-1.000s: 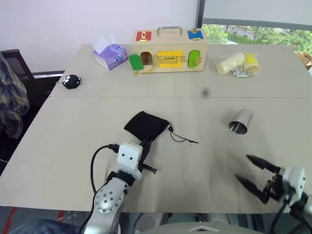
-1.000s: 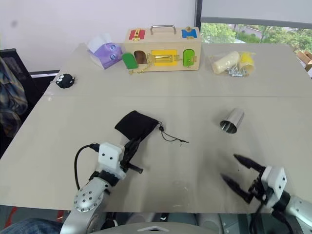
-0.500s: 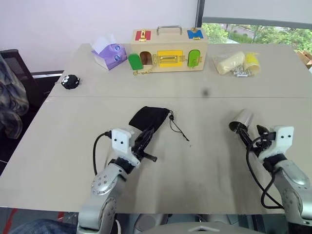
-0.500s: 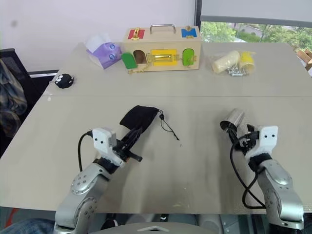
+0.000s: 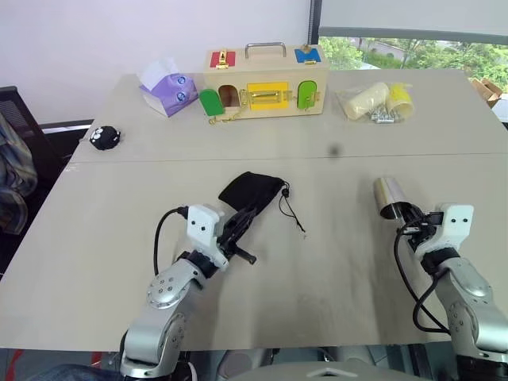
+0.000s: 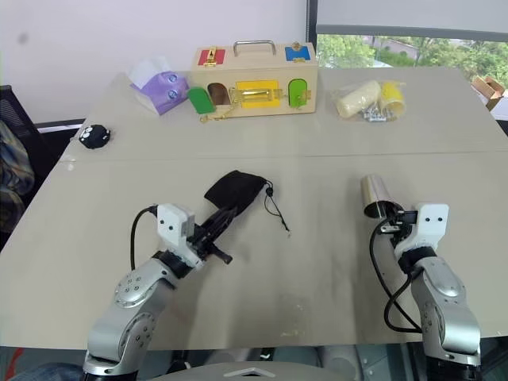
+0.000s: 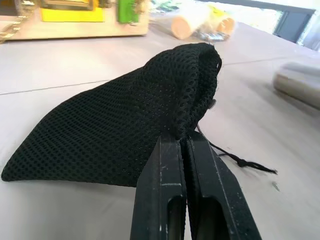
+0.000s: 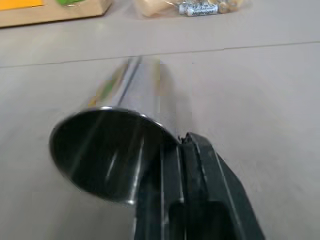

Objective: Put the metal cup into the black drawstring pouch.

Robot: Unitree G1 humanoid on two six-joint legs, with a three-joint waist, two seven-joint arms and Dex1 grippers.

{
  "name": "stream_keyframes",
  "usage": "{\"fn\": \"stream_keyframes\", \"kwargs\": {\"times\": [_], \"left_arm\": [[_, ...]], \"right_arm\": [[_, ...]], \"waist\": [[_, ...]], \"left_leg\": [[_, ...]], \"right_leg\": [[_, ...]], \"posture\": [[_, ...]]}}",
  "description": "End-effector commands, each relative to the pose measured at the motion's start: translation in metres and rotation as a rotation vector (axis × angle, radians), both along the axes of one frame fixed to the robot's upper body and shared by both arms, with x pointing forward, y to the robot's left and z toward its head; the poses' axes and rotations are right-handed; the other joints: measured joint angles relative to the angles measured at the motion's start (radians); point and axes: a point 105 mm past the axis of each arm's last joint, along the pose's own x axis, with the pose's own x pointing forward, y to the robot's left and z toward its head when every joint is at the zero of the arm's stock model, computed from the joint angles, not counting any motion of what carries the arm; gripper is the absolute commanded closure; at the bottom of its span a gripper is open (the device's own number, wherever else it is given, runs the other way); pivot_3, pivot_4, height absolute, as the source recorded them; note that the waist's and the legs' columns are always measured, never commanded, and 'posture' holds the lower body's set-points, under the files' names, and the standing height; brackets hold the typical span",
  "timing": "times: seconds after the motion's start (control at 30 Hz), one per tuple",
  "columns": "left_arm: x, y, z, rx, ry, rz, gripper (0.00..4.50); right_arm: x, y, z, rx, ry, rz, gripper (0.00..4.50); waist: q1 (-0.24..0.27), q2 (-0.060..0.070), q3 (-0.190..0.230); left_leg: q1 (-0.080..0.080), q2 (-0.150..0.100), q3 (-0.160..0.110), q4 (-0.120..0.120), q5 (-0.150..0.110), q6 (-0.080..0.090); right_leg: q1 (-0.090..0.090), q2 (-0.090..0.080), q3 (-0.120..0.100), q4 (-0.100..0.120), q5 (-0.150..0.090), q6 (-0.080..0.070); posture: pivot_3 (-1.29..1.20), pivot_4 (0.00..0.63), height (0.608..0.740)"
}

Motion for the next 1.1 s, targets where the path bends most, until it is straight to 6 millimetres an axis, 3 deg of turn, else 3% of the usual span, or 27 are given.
{"fn": "stream_keyframes", "kwargs": {"times": [0.03, 0.2, 0.33, 0.83, 1.1], "left_arm": [[0.001, -0.004, 0.01, 0.002, -0.043, -0.058, 4.5], [0.004, -0.008, 0.015, -0.013, -0.046, -0.146, 4.5], [0.004, -0.011, 0.021, -0.039, -0.038, -0.202, 4.5], [0.006, -0.014, 0.033, -0.083, -0.014, -0.265, 4.5], [0.001, -0.023, 0.03, -0.04, -0.034, -0.328, 4.5]], "right_arm": [[-0.006, 0.035, 0.047, 0.106, -0.162, 0.236, 4.44], [-0.019, 0.095, 0.079, 0.138, -0.193, 0.552, 4.44], [-0.03, 0.128, 0.082, 0.123, -0.166, 0.699, 4.44], [-0.032, 0.15, 0.072, 0.075, -0.159, 0.751, 4.44], [-0.029, 0.15, 0.051, 0.005, -0.044, 0.723, 4.44]], "waist": [[0.0, 0.0, 0.0], [-0.011, 0.0, 0.0], [-0.016, -0.001, 0.0], [-0.02, -0.001, 0.0], [-0.02, -0.001, 0.0]], "left_leg": [[0.0, 0.0, 0.0, 0.0, 0.0, 0.0], [0.0, 0.001, 0.0, 0.0, 0.0, 0.0], [-0.001, 0.002, -0.002, 0.0, 0.0, 0.0], [-0.001, 0.001, -0.002, 0.0, 0.0, 0.0], [-0.001, 0.001, -0.001, 0.0, 0.0, 0.0]], "right_leg": [[0.0, 0.0, 0.0, 0.0, 0.0, 0.0], [0.0, 0.001, 0.0, 0.0, 0.001, -0.001], [-0.001, 0.001, 0.0, -0.001, 0.001, -0.001], [-0.001, 0.001, -0.001, -0.001, 0.001, -0.001], [-0.001, 0.001, -0.001, -0.001, 0.001, -0.001]], "posture": [[0.0, 0.15, 0.74], [0.0, 0.15, 0.74], [0.0, 0.15, 0.74], [0.0, 0.15, 0.74], [0.0, 0.15, 0.74]]}}
